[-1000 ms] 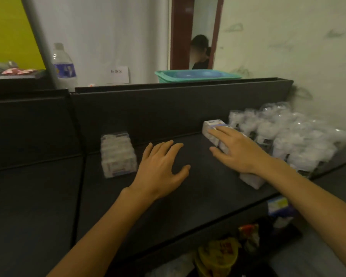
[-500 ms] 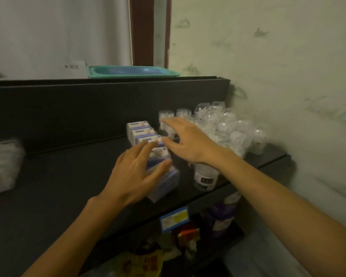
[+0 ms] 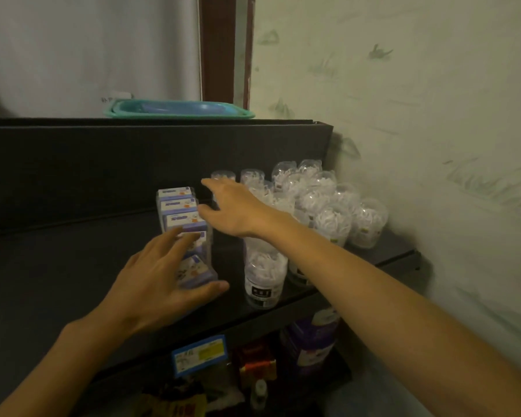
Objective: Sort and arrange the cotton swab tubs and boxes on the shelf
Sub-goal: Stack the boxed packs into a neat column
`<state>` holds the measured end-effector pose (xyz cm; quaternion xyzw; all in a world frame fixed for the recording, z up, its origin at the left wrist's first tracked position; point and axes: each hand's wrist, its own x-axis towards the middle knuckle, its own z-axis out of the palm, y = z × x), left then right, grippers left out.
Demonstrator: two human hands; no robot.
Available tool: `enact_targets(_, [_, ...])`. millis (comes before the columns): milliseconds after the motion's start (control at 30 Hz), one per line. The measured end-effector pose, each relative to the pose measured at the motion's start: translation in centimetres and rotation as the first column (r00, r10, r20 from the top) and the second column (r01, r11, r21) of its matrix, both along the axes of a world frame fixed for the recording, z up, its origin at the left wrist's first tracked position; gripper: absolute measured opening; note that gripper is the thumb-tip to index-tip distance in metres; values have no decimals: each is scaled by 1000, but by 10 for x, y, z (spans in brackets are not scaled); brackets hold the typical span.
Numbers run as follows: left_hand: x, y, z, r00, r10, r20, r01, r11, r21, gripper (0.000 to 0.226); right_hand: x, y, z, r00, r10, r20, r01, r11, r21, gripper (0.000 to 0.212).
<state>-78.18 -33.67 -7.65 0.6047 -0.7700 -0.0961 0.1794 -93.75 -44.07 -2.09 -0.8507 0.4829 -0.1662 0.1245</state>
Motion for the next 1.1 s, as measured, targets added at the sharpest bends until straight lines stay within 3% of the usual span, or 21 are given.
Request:
enact_targets(133, [3, -5, -2, 994, 2, 112, -10, 997, 72, 126, 9, -5, 2, 1000, 25, 14, -27, 994, 105, 51])
enact_targets(300, [8, -12, 2, 986, 18, 168, -37, 993, 112, 96, 23, -18, -5, 1000, 23, 13, -25, 981, 193, 47])
enact_targets(467, [16, -19, -1, 991, 0, 136, -23, 985, 171, 93, 36, -34, -15, 1000, -10, 28, 2, 967, 257, 37])
enact_targets(600, [18, -20, -1, 988, -35, 149, 6, 981, 191, 91, 46, -42, -18, 999, -47, 27, 37, 955, 295, 44])
enact_targets(733, [19, -23, -1, 986, -45, 161, 13, 981, 196, 90, 60, -49, -27, 993, -100, -60, 115, 929, 352, 66])
enact_targets(867, [21, -27, 0, 982, -45, 182, 6, 979, 206, 93, 68, -52, -27, 980, -128, -155, 179, 909, 377, 65])
enact_targets(1000, [24, -30, 3, 983, -54, 173, 9, 968, 251, 97, 74, -62, -28, 985, -145, -99, 172, 904, 391, 64])
enact_targets(1100, [28, -30, 9, 995, -56, 85, 30, 961, 274, 103, 76, -68, -32, 985, -147, -91, 171, 899, 403, 62])
